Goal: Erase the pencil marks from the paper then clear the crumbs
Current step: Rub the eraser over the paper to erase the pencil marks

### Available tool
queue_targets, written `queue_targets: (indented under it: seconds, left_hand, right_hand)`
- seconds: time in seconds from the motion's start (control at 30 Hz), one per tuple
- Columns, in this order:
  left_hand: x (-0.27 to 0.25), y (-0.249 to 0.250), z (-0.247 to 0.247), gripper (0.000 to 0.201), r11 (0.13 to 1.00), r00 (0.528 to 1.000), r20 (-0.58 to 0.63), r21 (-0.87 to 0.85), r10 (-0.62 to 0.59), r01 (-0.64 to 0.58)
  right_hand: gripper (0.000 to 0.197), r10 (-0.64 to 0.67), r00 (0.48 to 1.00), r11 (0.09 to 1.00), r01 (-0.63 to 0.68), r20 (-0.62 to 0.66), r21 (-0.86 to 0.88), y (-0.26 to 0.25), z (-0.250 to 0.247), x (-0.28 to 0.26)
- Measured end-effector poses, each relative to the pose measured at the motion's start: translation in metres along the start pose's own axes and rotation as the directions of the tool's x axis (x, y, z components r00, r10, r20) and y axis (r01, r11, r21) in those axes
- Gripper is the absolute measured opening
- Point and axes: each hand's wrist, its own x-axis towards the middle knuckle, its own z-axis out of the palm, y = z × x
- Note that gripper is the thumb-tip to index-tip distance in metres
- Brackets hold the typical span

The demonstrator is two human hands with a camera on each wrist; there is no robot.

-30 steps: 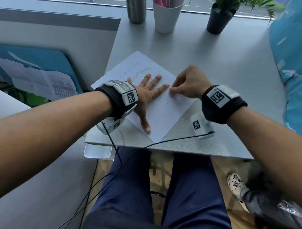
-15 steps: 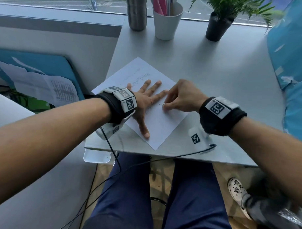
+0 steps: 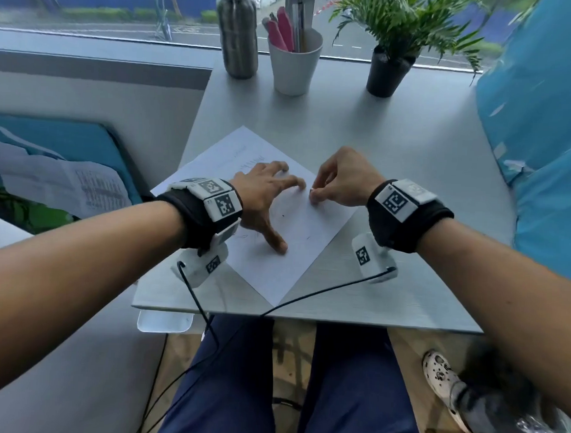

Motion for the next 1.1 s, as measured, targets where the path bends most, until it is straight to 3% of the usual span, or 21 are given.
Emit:
queue_targets:
  seconds: [0.13, 0.27, 0.4, 0.57, 0.7, 0.77, 0.83, 0.9, 1.03, 1.1]
  left_hand:
    - [0.003, 0.001, 0.000, 0.132, 0.997, 0.995, 0.074, 0.022, -0.069, 0.068]
    - [0.006, 0.000, -0.003, 0.137, 0.996, 0.991, 0.109, 0.048, -0.083, 0.078]
    - [0.008, -0.001, -0.003, 0.137, 0.996, 0.991, 0.113, 0.062, -0.074, 0.067]
    - [0.008, 0.000, -0.004, 0.137, 0.994, 0.990, 0.112, 0.077, -0.079, 0.071]
    - [0.008, -0.001, -0.004, 0.137, 0.995, 0.990, 0.114, 0.064, -0.083, 0.076]
    - [0.009, 0.000, -0.003, 0.139, 0.995, 0.990, 0.117, 0.063, -0.082, 0.075]
    - [0.010, -0.001, -0.002, 0.141, 0.994, 0.991, 0.109, 0.084, -0.075, 0.066]
    - [0.010, -0.001, -0.003, 0.140, 0.994, 0.991, 0.114, 0.083, -0.073, 0.064]
    - [0.009, 0.001, -0.005, 0.138, 0.996, 0.989, 0.122, 0.057, -0.081, 0.074]
    - [0.010, 0.000, -0.004, 0.139, 0.994, 0.989, 0.117, 0.075, -0.087, 0.079]
  right_hand:
    - [0.012, 0.042, 0.993, 0.999, -0.043, -0.108, -0.014, 0.001, -0.002, 0.004]
    - [0.006, -0.111, 0.994, 0.993, 0.111, 0.000, -0.036, -0.016, 0.018, -0.016]
    - [0.012, 0.002, 0.990, 1.000, -0.002, -0.143, -0.003, 0.001, 0.001, 0.002]
    - [0.008, -0.129, 0.991, 0.992, 0.129, 0.045, 0.009, -0.015, 0.021, -0.022]
    - [0.011, -0.004, 0.992, 1.000, 0.006, -0.123, 0.015, 0.002, -0.004, 0.004]
    - [0.008, -0.053, 0.996, 0.999, 0.053, -0.073, 0.005, -0.007, 0.011, -0.007]
    - [0.004, -0.166, 0.984, 0.986, 0.165, 0.067, 0.024, -0.025, 0.032, -0.031]
    - [0.004, -0.172, 0.979, 0.985, 0.169, 0.111, 0.039, -0.025, 0.029, -0.032]
    - [0.010, -0.014, 0.994, 1.000, 0.016, -0.104, 0.023, -0.002, 0.000, 0.000]
    - [0.005, -0.060, 0.996, 0.998, 0.061, -0.072, 0.008, -0.010, 0.013, -0.010]
